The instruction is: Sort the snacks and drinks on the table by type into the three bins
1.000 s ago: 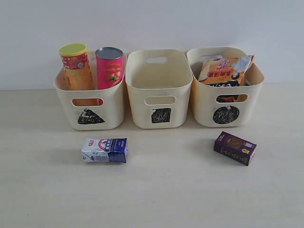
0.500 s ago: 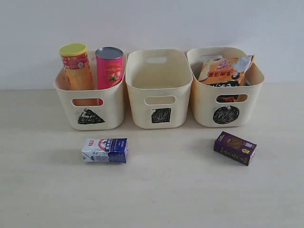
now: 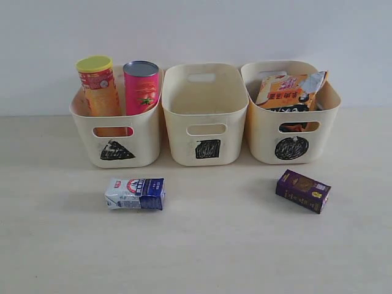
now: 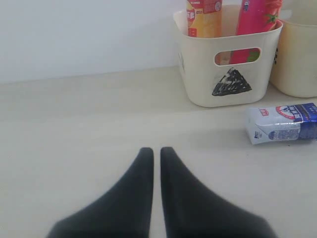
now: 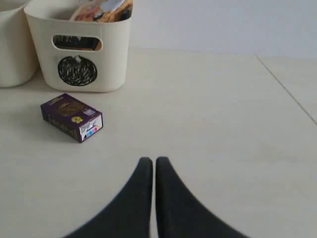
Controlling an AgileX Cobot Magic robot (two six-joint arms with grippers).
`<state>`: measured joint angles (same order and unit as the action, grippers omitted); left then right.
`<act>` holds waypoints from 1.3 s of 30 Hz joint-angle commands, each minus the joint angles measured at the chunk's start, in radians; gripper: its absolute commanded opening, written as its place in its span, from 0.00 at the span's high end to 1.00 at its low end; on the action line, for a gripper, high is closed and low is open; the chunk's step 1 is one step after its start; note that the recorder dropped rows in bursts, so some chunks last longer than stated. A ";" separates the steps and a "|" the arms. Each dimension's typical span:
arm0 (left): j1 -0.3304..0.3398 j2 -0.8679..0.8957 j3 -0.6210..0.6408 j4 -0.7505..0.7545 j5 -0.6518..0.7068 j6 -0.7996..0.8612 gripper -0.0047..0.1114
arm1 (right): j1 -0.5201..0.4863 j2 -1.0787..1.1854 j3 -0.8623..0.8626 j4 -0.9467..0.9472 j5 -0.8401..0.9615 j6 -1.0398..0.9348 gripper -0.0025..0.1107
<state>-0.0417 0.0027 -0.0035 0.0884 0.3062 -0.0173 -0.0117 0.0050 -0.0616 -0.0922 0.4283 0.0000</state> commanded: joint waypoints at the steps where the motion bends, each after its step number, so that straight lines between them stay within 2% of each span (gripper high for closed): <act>1: 0.002 -0.003 0.004 0.001 -0.013 -0.008 0.92 | -0.007 -0.005 0.058 0.006 -0.045 0.000 0.98; 39: 0.002 -0.003 0.004 0.001 -0.013 -0.008 0.92 | -0.007 -0.005 0.062 0.006 -0.069 0.019 0.98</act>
<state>-0.0417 0.0027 -0.0035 0.0884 0.3062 -0.0173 -0.0117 0.0050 -0.0049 -0.0922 0.3738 0.0177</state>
